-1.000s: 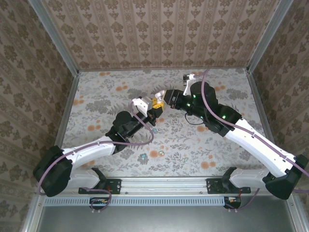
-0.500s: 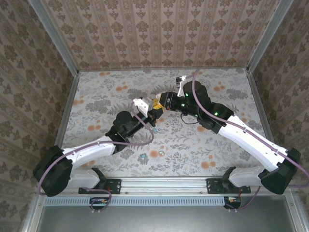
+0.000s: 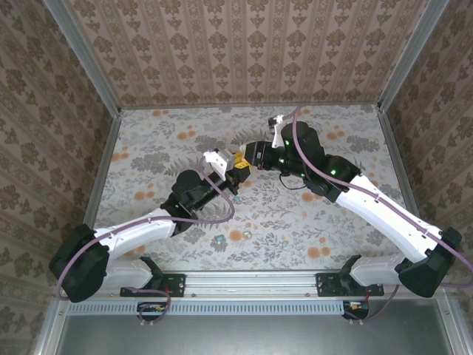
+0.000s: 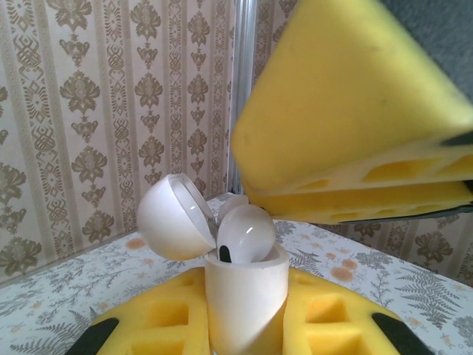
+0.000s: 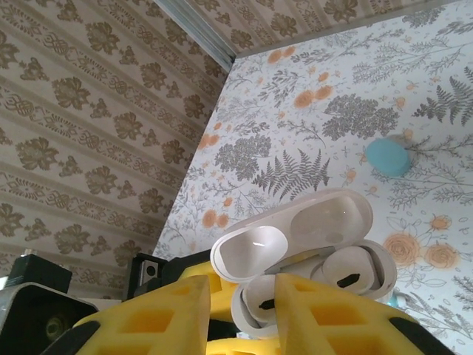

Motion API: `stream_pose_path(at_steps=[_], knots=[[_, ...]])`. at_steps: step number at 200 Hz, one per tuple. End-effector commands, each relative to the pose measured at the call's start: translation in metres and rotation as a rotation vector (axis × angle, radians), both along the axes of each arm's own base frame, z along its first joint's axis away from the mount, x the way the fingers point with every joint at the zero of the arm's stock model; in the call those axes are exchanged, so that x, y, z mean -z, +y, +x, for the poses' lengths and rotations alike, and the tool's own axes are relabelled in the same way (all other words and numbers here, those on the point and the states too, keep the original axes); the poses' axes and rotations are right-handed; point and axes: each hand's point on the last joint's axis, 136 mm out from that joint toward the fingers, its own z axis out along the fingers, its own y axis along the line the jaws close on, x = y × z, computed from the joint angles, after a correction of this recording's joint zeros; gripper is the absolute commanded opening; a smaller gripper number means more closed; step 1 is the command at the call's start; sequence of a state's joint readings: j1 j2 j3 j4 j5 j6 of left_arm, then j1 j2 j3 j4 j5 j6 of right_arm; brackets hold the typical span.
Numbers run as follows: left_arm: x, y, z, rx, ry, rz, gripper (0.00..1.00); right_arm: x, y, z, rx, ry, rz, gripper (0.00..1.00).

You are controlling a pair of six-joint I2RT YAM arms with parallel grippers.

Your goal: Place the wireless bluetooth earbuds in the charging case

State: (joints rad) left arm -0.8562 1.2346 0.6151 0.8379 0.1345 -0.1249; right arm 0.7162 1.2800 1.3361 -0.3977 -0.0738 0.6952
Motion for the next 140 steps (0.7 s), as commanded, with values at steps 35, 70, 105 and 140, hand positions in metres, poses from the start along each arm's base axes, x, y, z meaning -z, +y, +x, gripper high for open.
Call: stream_pose_path(at_steps=[35, 70, 105, 140], knots=[[-0.016, -0.009, -0.029, 0.158, -0.097, 0.017, 0.06, -0.032, -0.05, 0.001, 0.032, -0.05, -0.047, 0.38], [-0.018, -0.014, -0.04, 0.229, -0.114, 0.05, 0.06, -0.026, -0.055, 0.011, -0.035, 0.043, -0.006, 0.48], [-0.024, -0.014, -0.045, 0.247, -0.129, 0.052, 0.06, -0.009, -0.036, 0.014, -0.148, 0.13, 0.001, 0.53], [-0.031, -0.014, -0.048, 0.261, -0.135, 0.041, 0.06, 0.015, -0.021, 0.014, -0.236, 0.225, -0.016, 0.54]])
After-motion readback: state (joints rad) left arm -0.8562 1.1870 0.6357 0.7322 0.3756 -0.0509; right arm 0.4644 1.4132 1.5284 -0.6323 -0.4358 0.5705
